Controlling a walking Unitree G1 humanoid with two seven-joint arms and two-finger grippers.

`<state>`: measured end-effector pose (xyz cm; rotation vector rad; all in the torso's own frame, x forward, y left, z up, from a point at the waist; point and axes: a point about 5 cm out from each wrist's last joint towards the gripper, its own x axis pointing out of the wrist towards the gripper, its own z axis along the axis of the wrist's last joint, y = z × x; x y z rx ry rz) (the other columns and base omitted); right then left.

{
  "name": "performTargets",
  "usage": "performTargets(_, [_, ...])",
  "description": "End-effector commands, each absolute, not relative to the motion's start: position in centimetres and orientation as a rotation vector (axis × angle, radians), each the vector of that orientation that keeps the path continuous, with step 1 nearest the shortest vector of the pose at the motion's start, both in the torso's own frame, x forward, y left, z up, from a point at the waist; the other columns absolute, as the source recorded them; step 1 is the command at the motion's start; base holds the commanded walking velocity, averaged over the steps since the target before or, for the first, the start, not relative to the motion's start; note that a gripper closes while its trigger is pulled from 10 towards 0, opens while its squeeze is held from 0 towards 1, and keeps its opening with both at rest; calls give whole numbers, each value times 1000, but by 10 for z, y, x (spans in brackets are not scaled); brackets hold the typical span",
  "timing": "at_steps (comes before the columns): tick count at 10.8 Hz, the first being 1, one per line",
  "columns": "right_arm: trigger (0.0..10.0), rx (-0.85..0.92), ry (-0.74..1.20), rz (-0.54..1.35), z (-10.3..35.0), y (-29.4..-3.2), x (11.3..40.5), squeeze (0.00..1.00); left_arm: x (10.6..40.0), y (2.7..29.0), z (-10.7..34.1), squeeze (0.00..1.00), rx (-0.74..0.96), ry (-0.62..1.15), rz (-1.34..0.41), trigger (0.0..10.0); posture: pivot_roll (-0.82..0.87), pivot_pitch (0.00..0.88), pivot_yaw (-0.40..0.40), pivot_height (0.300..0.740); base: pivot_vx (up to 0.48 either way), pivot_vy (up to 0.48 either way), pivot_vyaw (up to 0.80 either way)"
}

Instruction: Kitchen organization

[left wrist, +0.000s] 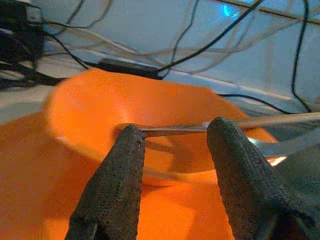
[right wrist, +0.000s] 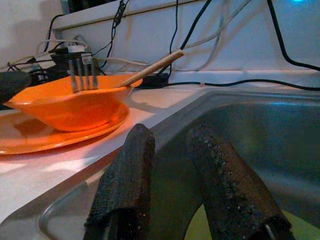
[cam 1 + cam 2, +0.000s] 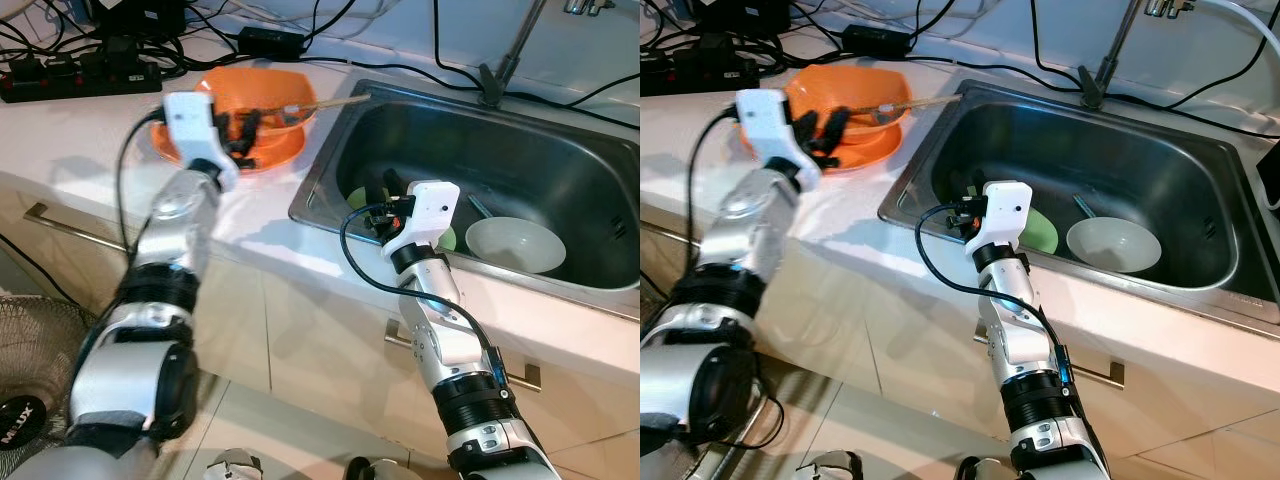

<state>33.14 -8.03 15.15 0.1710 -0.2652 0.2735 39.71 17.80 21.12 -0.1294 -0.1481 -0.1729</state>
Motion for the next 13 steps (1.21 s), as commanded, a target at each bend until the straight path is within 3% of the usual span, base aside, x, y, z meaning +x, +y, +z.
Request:
performTargets(1, [10000, 169, -251, 260, 148, -83, 332, 0, 395, 186, 208, 0, -122, -130, -144, 10000, 113, 74, -41, 740, 0, 0, 0])
performTargets(3, [10000, 170, -250, 262, 147, -83, 332, 0, 390, 199, 207, 0, -67, -136, -107, 10000, 115, 74, -41, 740, 0, 0, 0])
performTargets(4, [10000, 170, -250, 262, 147, -83, 332, 0, 387, 195, 218, 0, 50, -195, -130, 10000, 118, 73, -42, 740, 0, 0, 0])
performTargets(5, [10000, 171, -251, 263, 147, -83, 332, 0, 386, 183, 228, 0, 131, -252, -184, 10000, 117, 72, -42, 740, 0, 0, 0])
performTargets(7, [10000, 170, -253, 261, 148, -83, 333, 0, 376, 135, 251, 0, 412, -425, -401, 10000, 111, 70, -41, 740, 0, 0, 0])
performTargets(9, [10000, 169, -257, 255, 149, -84, 333, 0, 375, 116, 241, 0, 477, -399, -493, 10000, 101, 66, -36, 740, 0, 0, 0])
performTargets(10, [10000, 170, -259, 250, 149, -85, 333, 0, 376, 109, 236, 1000, 497, -377, -519, 10000, 101, 66, -35, 740, 0, 0, 0])
performTargets(11, [10000, 170, -259, 249, 149, -85, 333, 0, 377, 107, 235, 1000, 527, -377, -516, 10000, 101, 66, -35, 740, 0, 0, 0])
performTargets(12, [10000, 170, -257, 249, 148, -85, 333, 0, 382, 105, 235, 0, 553, -367, -497, 10000, 106, 68, -34, 740, 0, 0, 0])
performTargets(13, [10000, 171, -257, 250, 148, -85, 333, 0, 385, 105, 237, 0, 564, -365, -482, 10000, 105, 67, -33, 740, 0, 0, 0])
